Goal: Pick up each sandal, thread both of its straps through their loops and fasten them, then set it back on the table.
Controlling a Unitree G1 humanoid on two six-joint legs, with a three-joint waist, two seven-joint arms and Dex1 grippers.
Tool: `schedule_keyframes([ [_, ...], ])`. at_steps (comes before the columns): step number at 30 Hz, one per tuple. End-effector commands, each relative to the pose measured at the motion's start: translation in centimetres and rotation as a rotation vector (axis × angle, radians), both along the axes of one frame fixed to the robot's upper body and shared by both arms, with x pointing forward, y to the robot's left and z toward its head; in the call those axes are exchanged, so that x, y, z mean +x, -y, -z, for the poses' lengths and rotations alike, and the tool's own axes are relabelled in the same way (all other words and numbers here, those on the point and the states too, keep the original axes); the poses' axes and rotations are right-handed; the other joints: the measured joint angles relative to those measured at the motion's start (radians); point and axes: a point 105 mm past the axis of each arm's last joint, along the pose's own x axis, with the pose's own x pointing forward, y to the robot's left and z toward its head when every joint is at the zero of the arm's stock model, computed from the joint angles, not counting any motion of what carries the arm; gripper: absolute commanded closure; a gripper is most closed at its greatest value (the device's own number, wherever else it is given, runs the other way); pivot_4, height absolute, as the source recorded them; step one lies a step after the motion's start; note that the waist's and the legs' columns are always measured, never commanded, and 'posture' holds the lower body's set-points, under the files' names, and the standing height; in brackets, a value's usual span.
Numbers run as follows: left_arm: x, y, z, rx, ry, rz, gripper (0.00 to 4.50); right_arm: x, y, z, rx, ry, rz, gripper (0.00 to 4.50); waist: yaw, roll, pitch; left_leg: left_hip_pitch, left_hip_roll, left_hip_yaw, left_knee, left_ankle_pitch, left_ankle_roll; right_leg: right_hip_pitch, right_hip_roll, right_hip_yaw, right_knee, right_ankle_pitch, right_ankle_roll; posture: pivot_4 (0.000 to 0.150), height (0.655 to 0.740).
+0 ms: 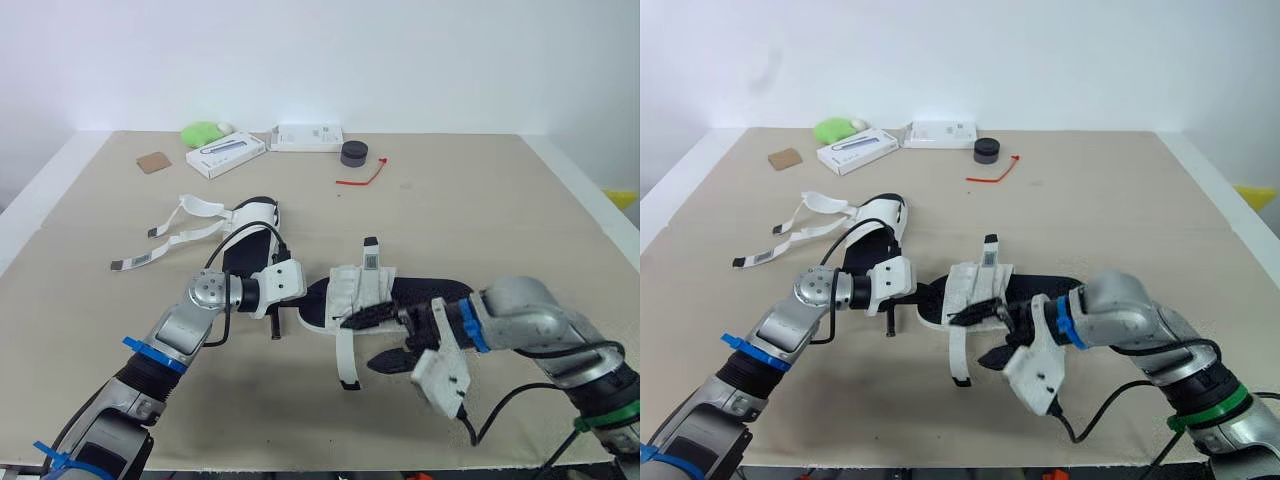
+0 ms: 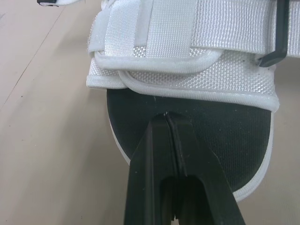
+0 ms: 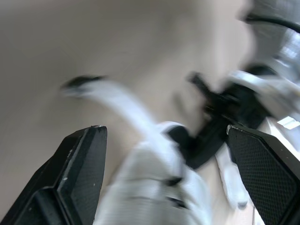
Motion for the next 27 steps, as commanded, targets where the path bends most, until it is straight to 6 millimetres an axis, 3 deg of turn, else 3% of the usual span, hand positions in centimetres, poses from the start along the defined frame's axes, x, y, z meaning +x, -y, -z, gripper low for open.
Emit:
schedule_keyframes([
  [1,-0.2,-1.2,2.8,0.089,-0.077,-0.04,4.5,0.0,-0.4,-0.1,0.016,0.076,-0.078,0.08,0.0,0.0,0.0,0.001,0.0,0.001,0.0,0.0,0.0,0.0,0.0,0.002,0.0,-0.001,-0.002,0.15,0.74],
  [12,-0.3,-1.4,2.7,0.088,-0.075,-0.05,4.5,0.6,-2.6,-0.2,0.056,0.057,-0.097,0.08,-0.001,-0.002,0.001,0.012,0.001,0.005,0.0,0.0,0.0,0.004,0.003,0.007,0.01,-0.005,-0.008,0.15,0.74],
  [15,-0.3,-1.4,2.8,0.09,-0.076,-0.051,4.5,0.6,-2.6,0.0,0.038,0.045,-0.092,0.91,-0.001,-0.002,0.001,0.012,0.001,0.005,-0.001,0.0,0.001,0.004,0.003,0.008,0.01,-0.005,-0.008,0.15,0.74],
  [22,-0.3,-1.4,2.8,0.09,-0.077,-0.049,4.5,0.4,-2.7,-0.1,0.05,-0.029,-0.073,4.4,-0.001,-0.002,0.001,0.012,0.001,0.005,-0.001,0.0,0.001,0.004,0.003,0.008,0.011,-0.005,-0.008,0.15,0.74],
  [27,-0.3,-1.3,2.9,0.088,-0.079,-0.049,4.5,0.1,-3.3,-1.3,0.183,-0.218,0.022,4.4,-0.001,-0.002,0.001,0.013,0.001,0.005,-0.001,0.0,0.001,0.004,0.003,0.008,0.011,-0.005,-0.008,0.15,0.74],
])
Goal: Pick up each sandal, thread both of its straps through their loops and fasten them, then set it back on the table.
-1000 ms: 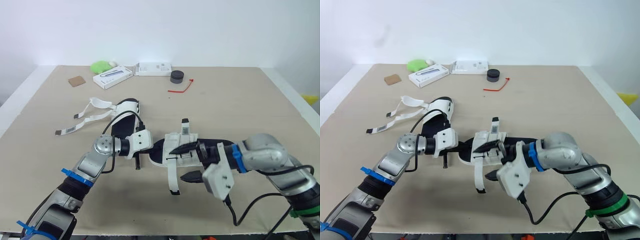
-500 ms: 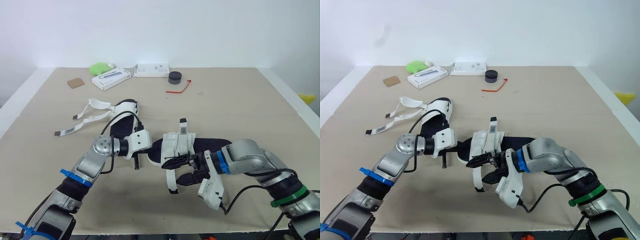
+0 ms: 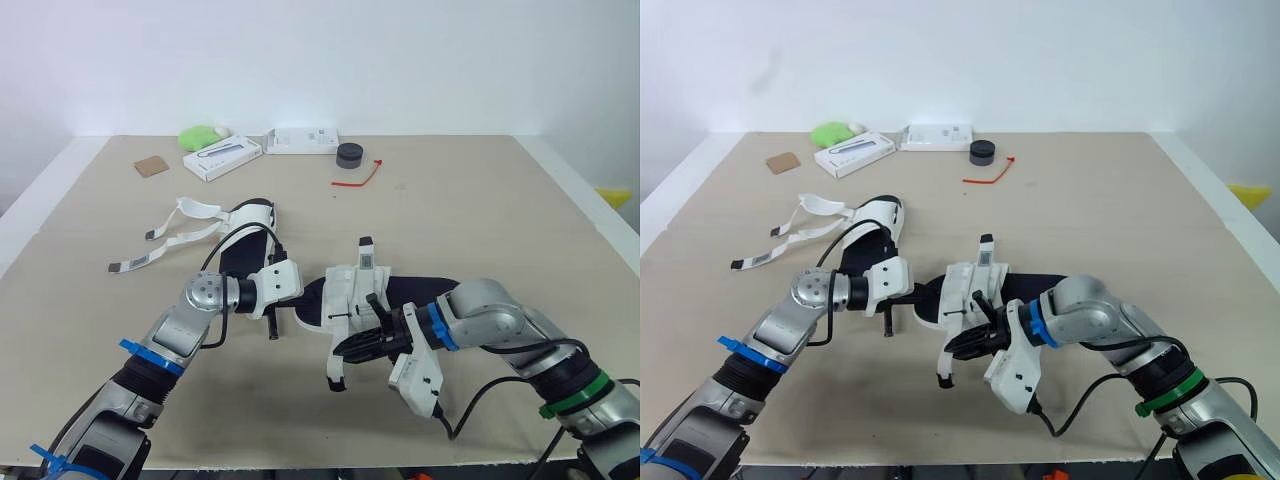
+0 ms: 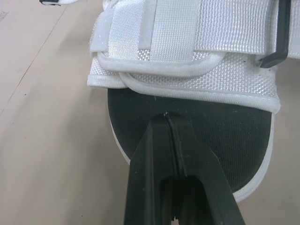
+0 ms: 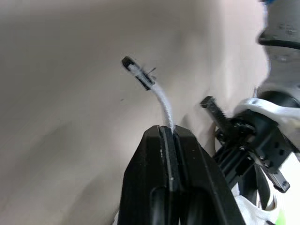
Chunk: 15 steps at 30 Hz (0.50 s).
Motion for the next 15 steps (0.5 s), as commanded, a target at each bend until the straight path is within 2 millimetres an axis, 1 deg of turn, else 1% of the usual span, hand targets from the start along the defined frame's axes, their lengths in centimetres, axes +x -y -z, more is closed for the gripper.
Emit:
schedule_keyframes([
  [1,-0.4,-0.9,2.8,0.083,-0.086,-0.027,4.5,-0.5,-0.7,-1.9,0.131,-0.143,0.057,4.4,0.0,0.0,0.0,0.0,0.0,0.0,0.0,0.0,0.0,0.0,0.0,0.0,0.0,0.0,0.0,0.15,0.74],
  [3,-0.3,-0.9,2.8,0.083,-0.087,-0.027,4.5,-0.7,-1.0,-2.6,0.178,-0.219,0.082,4.4,0.001,0.0,0.0,0.0,0.0,0.0,0.0,0.0,0.0,0.0,0.0,0.0,0.0,0.0,0.0,0.15,0.74],
  [5,-0.3,-0.9,2.9,0.085,-0.087,-0.027,4.5,-0.8,-1.1,-3.0,0.198,-0.257,0.1,4.4,0.001,0.0,0.0,0.0,0.0,0.0,0.0,0.0,0.0,0.0,0.0,0.0,0.0,0.0,0.0,0.15,0.74],
  [7,-0.3,-0.9,2.9,0.086,-0.087,-0.026,4.5,-0.4,-1.4,-3.8,0.257,-0.33,0.15,4.4,0.001,0.0,0.0,0.0,0.0,-0.001,0.0,0.0,0.0,0.0,0.0,-0.001,0.0,0.0,0.0,0.15,0.74],
  [9,-0.3,-0.9,2.8,0.085,-0.087,-0.025,4.5,0.2,-1.6,-4.6,0.317,-0.401,0.206,4.4,0.001,0.0,0.0,0.0,0.0,-0.001,0.0,0.0,0.0,0.0,0.0,-0.001,0.0,0.0,0.0,0.15,0.74],
  [12,-0.3,-0.9,2.8,0.085,-0.087,-0.024,4.5,1.6,-1.9,-6.0,0.43,-0.52,0.308,4.4,0.001,0.0,0.0,-0.001,0.0,-0.002,0.0,0.0,0.0,-0.001,0.0,-0.001,0.0,0.0,0.001,0.15,0.74],
  [15,-0.2,-0.7,2.8,0.084,-0.086,-0.021,4.5,3.1,-1.8,-6.8,0.51,-0.621,0.418,4.4,0.001,0.0,0.0,-0.001,0.0,-0.002,0.0,0.0,0.0,-0.001,0.0,-0.002,0.0,0.001,0.003,0.15,0.74],
])
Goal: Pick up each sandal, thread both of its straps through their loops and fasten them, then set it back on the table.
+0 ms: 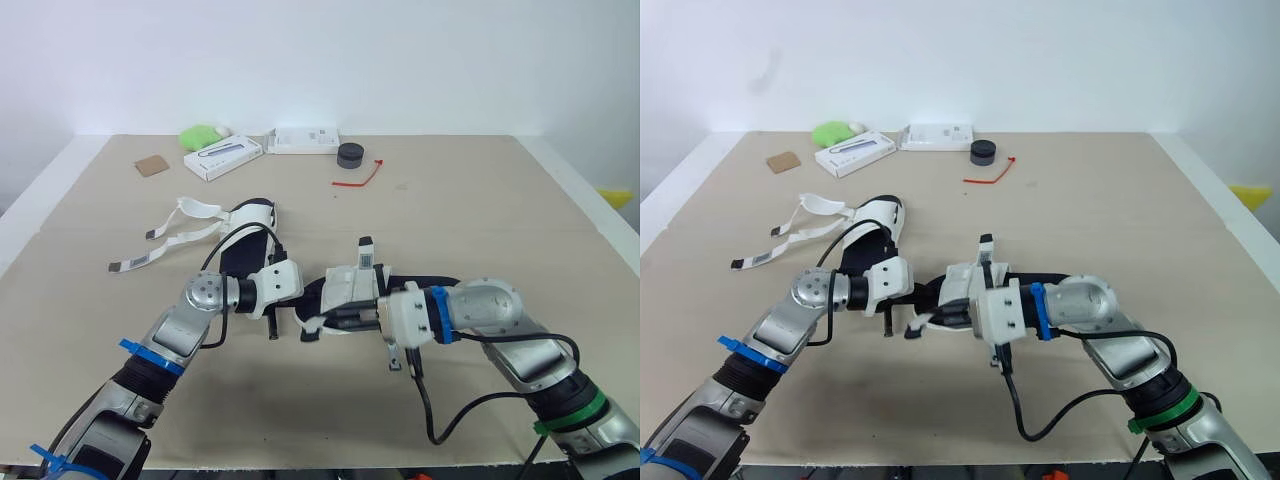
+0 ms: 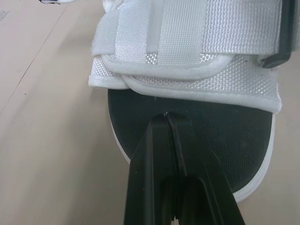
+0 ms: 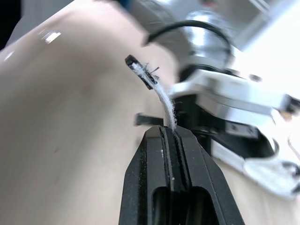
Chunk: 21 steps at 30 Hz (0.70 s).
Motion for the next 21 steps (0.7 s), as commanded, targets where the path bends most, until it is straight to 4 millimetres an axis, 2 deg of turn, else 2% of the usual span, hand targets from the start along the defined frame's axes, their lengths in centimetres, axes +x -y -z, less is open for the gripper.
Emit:
schedule_keyframes([
  [1,-0.3,-0.6,2.6,0.081,-0.08,-0.017,4.5,0.9,-0.2,-3.2,0.128,-0.055,0.085,4.4,0.0,0.0,0.0,0.0,0.0,0.0,0.0,0.0,0.0,0.0,0.0,0.0,0.0,0.0,0.0,0.15,0.74],
  [4,-0.2,-0.5,2.6,0.079,-0.078,-0.017,4.5,2.7,0.5,-3.1,0.174,-0.194,0.215,4.4,0.0,0.0,0.0,0.0,0.0,0.0,0.0,0.0,0.0,0.0,0.0,-0.001,0.0,0.0,0.0,0.15,0.74],
  [10,0.0,-0.5,2.5,0.076,-0.074,-0.019,4.5,4.4,1.9,-2.3,0.213,-0.444,0.376,4.4,0.0,0.0,0.0,-0.001,0.0,-0.001,0.0,0.0,0.0,0.0,-0.001,-0.001,0.0,0.0,0.001,0.15,0.74],
  [21,-0.1,-0.5,2.5,0.071,-0.078,-0.02,4.5,5.9,3.3,-0.7,0.197,-0.564,0.518,4.4,-0.002,0.0,0.0,-0.001,-0.001,-0.001,0.0,0.0,0.0,0.0,-0.001,-0.001,0.0,0.001,0.002,0.15,0.74],
])
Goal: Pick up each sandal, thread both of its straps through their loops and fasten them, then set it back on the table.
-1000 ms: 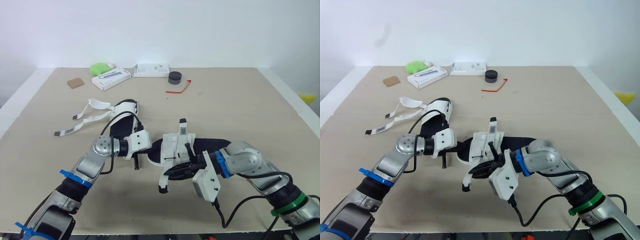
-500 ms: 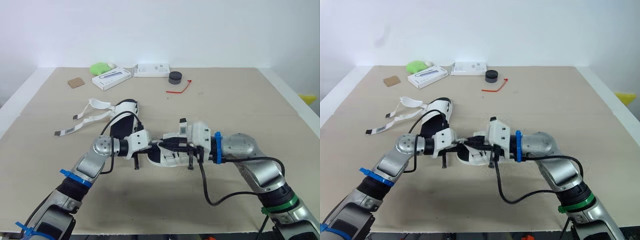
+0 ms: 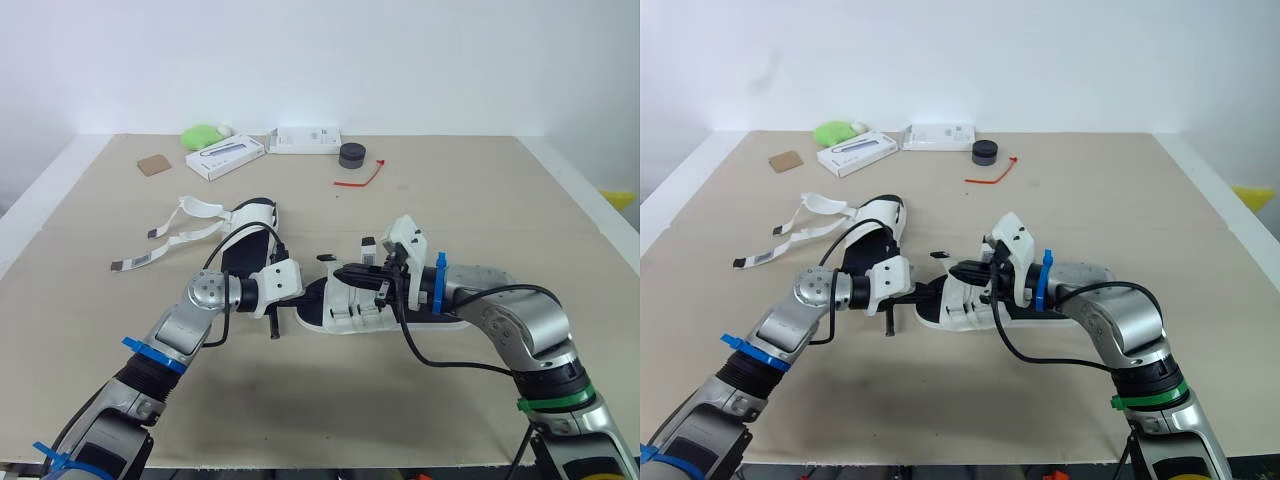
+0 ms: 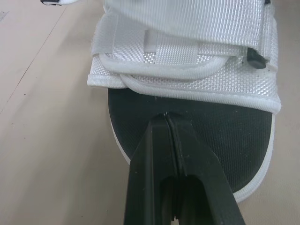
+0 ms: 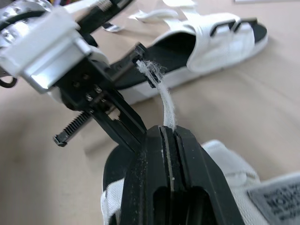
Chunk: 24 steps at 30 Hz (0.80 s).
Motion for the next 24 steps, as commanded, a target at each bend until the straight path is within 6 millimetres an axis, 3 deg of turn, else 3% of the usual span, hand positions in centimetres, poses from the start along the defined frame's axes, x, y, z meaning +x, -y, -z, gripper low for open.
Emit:
schedule_keyframes([
  [1,-0.2,-0.7,2.5,0.076,-0.075,-0.027,4.5,0.8,0.5,-1.7,0.02,0.048,0.039,4.4,0.0,0.0,0.0,0.0,0.0,0.0,0.0,0.0,0.0,0.0,0.0,0.0,0.0,0.0,0.0,0.15,0.74],
  [4,-0.2,-0.8,2.5,0.076,-0.075,-0.028,4.5,1.2,0.4,-1.6,0.013,0.046,0.051,3.62,0.0,0.0,0.0,0.0,0.0,0.0,0.0,0.0,0.0,0.0,0.0,0.0,0.0,0.0,0.0,0.15,0.74],
  [8,-0.3,-0.8,2.6,0.077,-0.075,-0.03,4.5,1.5,0.6,-1.3,-0.018,0.063,0.065,1.88,0.0,0.0,0.0,0.0,0.0,0.0,0.0,0.0,0.0,0.0,0.0,0.0,0.0,0.0,0.001,0.15,0.74],
  [9,-0.3,-0.9,2.6,0.077,-0.076,-0.03,4.5,1.6,0.7,-1.4,-0.023,0.073,0.072,1.67,0.0,0.0,0.0,-0.001,0.0,0.0,0.0,0.0,0.0,0.0,0.0,0.0,0.0,0.0,0.001,0.15,0.74],
  [13,-0.4,-0.9,2.6,0.077,-0.077,-0.031,4.5,2.0,0.9,-2.5,-0.024,0.156,0.084,0.08,0.0,0.0,0.0,-0.001,0.0,0.0,0.0,0.0,0.0,0.0,0.0,0.0,-0.001,0.0,0.001,0.15,0.74],
  [18,-0.3,-0.9,2.6,0.079,-0.077,-0.029,4.5,1.5,-0.4,-5.3,-0.01,0.266,-0.012,0.08,0.0,0.0,0.0,-0.001,0.0,0.0,0.0,0.0,0.0,-0.001,0.0,0.0,0.0,0.0,0.001,0.15,0.74],
  [24,-0.3,-0.6,2.5,0.073,-0.074,-0.022,4.5,1.6,-1.4,-5.3,-0.109,0.321,-0.13,0.08,0.0,0.0,0.0,-0.002,0.0,-0.001,0.0,0.0,0.0,-0.001,0.0,-0.001,-0.001,-0.001,0.001,0.15,0.74],
])
